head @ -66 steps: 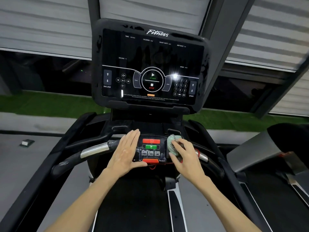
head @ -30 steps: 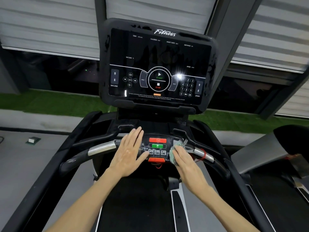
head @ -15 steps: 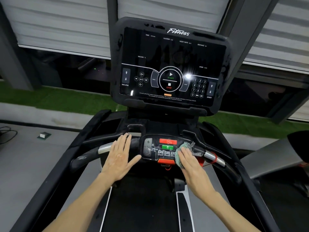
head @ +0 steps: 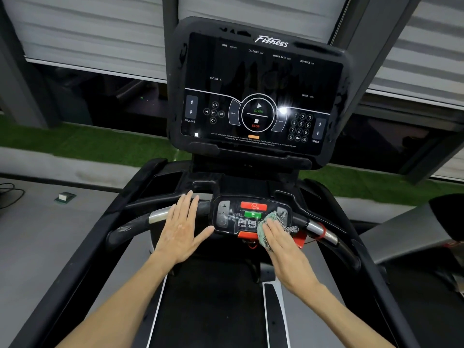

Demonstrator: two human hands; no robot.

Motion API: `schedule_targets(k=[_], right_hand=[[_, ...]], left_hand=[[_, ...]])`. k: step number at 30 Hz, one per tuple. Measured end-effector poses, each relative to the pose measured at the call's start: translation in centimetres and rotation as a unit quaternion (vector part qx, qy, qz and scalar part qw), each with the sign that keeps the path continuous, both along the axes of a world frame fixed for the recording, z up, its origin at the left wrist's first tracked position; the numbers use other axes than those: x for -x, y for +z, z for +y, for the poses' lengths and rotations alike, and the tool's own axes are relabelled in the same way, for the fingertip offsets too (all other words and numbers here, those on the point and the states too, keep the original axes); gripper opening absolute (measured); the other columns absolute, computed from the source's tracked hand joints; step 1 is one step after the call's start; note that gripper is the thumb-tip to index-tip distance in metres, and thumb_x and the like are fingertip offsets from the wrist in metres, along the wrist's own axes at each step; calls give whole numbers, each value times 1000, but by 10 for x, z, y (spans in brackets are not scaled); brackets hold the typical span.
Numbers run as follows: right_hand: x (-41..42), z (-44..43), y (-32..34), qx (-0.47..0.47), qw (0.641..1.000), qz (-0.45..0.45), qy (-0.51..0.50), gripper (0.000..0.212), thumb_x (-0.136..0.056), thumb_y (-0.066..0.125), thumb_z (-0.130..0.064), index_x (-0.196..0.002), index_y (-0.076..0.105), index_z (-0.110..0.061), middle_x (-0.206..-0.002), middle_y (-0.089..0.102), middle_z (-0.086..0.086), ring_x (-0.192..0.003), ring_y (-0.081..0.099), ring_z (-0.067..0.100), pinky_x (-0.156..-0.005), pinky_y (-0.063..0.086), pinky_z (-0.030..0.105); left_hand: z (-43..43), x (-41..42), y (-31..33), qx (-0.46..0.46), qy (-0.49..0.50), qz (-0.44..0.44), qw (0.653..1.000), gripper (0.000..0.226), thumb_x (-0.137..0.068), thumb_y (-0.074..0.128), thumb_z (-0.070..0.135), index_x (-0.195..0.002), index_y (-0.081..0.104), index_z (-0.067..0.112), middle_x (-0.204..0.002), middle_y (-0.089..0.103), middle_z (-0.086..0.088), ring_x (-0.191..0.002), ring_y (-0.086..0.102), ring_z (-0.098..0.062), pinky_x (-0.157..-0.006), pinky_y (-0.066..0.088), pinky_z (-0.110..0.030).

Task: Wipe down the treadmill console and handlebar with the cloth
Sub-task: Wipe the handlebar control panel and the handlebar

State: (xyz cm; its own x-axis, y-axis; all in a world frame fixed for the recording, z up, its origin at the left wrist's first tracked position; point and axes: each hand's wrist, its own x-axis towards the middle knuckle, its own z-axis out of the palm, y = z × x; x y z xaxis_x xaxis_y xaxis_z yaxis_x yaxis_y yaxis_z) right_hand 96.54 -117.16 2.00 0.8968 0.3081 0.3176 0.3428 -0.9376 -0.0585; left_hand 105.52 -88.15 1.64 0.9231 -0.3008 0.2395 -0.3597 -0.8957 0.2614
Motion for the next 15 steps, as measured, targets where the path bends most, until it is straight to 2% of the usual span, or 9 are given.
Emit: schedule_targets(k=[3, 7, 10, 12, 15], right_hand=[[-24, 3, 15, 3, 1000, -2, -3, 60, -96, 50, -11, -151, 25, -10, -159, 19, 6, -148, 13, 17, -118, 24, 38], [-48, 16, 36, -53, 998, -11, -41, 64, -94, 57, -6, -149, 24, -5, -156, 24, 10, -145, 19, 23, -118, 22, 38], [-40, 16, 32, -47, 999, -3, -20, 66, -96, 53, -5, -150, 16, -10, -157, 14, 4, -147, 11, 19, -119, 16, 35], [-27, 13, 22, -29, 999, 7, 15, 66, -95, 54, -5, -151, 19, -12, -158, 15, 3, -147, 11, 16, -119, 19, 36], [-11, 9, 11, 1, 999, 17, 49, 72, -88, 64, -2, -150, 27, -10, -156, 25, 7, -145, 21, 20, -115, 28, 39]], left_hand=[[0, 0, 0, 1, -3, -1, 1000, 96, -90, 5, 77, -154, 17, 6, -162, 16, -15, -151, 13, -28, -121, 13, -42], [1, -1, -1, 6, -8, -5, 1000, 100, -87, 2, 79, -155, 16, 7, -163, 15, -13, -152, 9, -26, -121, 9, -40], [1, -1, -1, 8, -9, -7, 1000, 100, -87, 1, 79, -155, 15, 7, -163, 15, -13, -152, 8, -26, -121, 8, -40], [1, -1, -1, 10, -9, -7, 1000, 100, -87, 1, 79, -155, 15, 7, -163, 15, -13, -152, 8, -26, -121, 7, -40], [1, -1, 0, 10, -12, -3, 1000, 101, -86, 1, 80, -155, 15, 7, -163, 15, -13, -152, 8, -26, -121, 8, -41]])
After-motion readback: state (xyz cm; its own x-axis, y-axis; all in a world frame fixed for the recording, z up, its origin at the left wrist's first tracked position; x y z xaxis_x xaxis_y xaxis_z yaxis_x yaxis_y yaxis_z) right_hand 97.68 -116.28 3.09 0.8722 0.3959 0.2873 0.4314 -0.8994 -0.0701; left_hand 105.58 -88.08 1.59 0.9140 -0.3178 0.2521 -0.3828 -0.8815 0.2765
